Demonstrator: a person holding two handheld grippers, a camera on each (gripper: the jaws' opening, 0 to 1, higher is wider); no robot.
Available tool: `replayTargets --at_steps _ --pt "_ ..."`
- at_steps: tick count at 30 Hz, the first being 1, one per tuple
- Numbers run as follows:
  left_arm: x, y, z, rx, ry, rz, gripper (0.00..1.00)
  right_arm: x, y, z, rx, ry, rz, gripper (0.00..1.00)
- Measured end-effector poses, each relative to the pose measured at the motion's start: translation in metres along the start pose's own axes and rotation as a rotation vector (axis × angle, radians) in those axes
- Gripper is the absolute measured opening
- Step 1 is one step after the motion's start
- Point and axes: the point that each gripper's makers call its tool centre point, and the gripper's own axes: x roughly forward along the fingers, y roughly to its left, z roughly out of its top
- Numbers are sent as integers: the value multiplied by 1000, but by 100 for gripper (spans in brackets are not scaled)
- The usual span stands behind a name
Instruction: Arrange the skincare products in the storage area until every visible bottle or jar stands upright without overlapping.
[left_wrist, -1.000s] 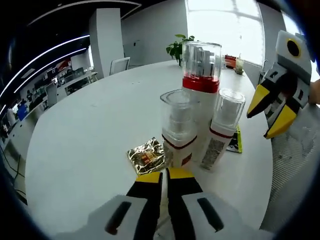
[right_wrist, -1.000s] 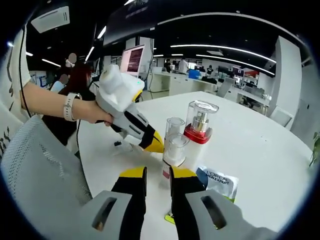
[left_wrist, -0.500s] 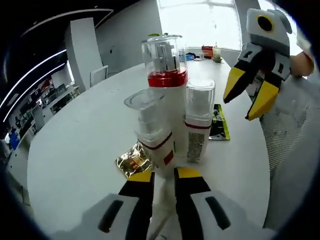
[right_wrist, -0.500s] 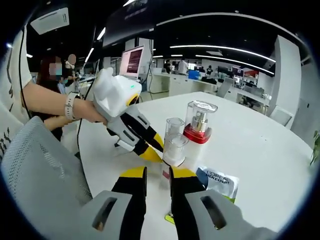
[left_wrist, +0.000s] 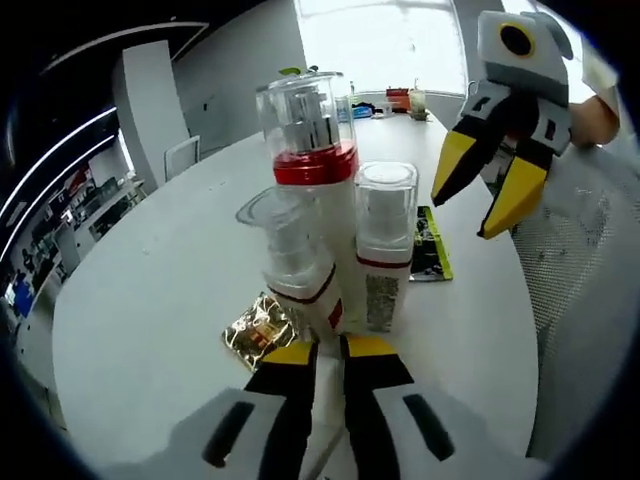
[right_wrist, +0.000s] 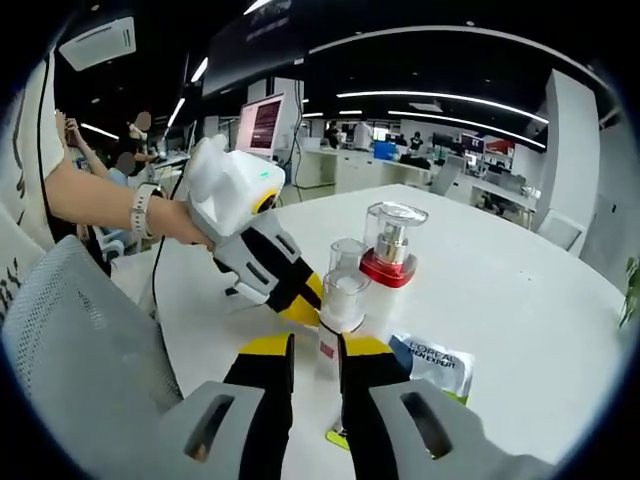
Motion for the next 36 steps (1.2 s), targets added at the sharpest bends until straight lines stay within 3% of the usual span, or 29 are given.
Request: replayTargets --at_steps 5,9,11,19,22,36 --pt "-4 3 6 31 -52 -31 16 1 2 -2 3 6 8 17" --pt "1 4 10 46 -68 -72 29 1 2 0 3 0 9 17" --pt "3 4 11 88 -75 -96 27 1 0 0 4 1 6 17" --pt "11 2 15 130 -114 -181 26 -1 -4 -2 17 2 -6 17" --pt "13 4 16 93 -131 -221 21 -1 -3 -3 19 3 -4 17" --pt "7 1 8 89 -94 -241 16 1 -4 -4 24 9 -4 16"
